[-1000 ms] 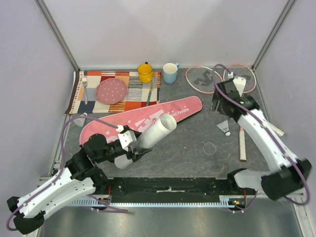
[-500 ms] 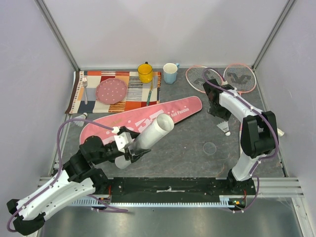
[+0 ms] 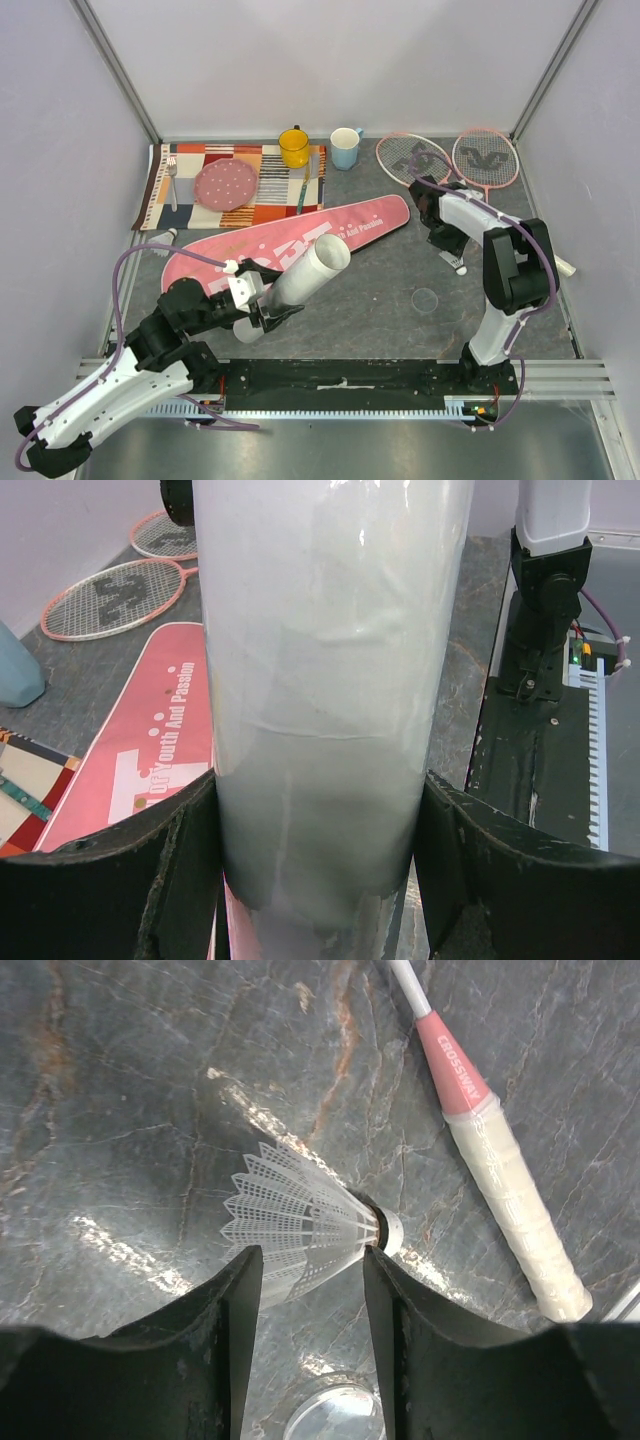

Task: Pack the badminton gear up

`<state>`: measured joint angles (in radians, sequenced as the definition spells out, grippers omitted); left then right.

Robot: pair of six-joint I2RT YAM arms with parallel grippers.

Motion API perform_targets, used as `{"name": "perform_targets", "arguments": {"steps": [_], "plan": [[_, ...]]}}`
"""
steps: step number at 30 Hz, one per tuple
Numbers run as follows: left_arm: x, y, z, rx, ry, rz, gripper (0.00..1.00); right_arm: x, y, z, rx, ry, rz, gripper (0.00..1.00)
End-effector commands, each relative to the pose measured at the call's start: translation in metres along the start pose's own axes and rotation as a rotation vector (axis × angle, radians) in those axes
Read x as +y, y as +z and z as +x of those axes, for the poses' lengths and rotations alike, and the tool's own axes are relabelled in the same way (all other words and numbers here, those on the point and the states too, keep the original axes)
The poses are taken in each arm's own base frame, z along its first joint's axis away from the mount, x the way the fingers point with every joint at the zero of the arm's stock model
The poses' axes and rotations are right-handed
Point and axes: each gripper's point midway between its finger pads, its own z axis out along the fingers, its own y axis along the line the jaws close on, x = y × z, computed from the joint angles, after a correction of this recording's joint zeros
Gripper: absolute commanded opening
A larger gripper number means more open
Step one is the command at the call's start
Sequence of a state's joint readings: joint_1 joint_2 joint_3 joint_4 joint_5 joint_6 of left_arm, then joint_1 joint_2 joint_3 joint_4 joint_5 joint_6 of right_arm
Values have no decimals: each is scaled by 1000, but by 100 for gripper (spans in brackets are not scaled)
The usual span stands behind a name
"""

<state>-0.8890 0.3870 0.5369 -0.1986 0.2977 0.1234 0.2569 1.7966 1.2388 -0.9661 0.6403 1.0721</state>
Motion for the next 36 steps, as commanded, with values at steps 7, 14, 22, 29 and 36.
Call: {"name": "perform_targets", "arguments": {"steps": [7,14,22,29,36], "plan": [[-2,1,-21,-79,2,13,20,-8,-8,-8,-62,47,2,8],[1,5,-17,-60,-2,0,20,11,-132,-29,-195,-151,-467,0],[6,10,-10,-27,-4,-17,20,-17,-378,0,-269,-447,-1624,0],[8,13,-5,-12,-6,-22,20,-82,-491,5,-222,-455,-2070,0],[7,14,-5,-8,-5,-13,20,-76,-487,23,-126,-553,-2073,0]]}}
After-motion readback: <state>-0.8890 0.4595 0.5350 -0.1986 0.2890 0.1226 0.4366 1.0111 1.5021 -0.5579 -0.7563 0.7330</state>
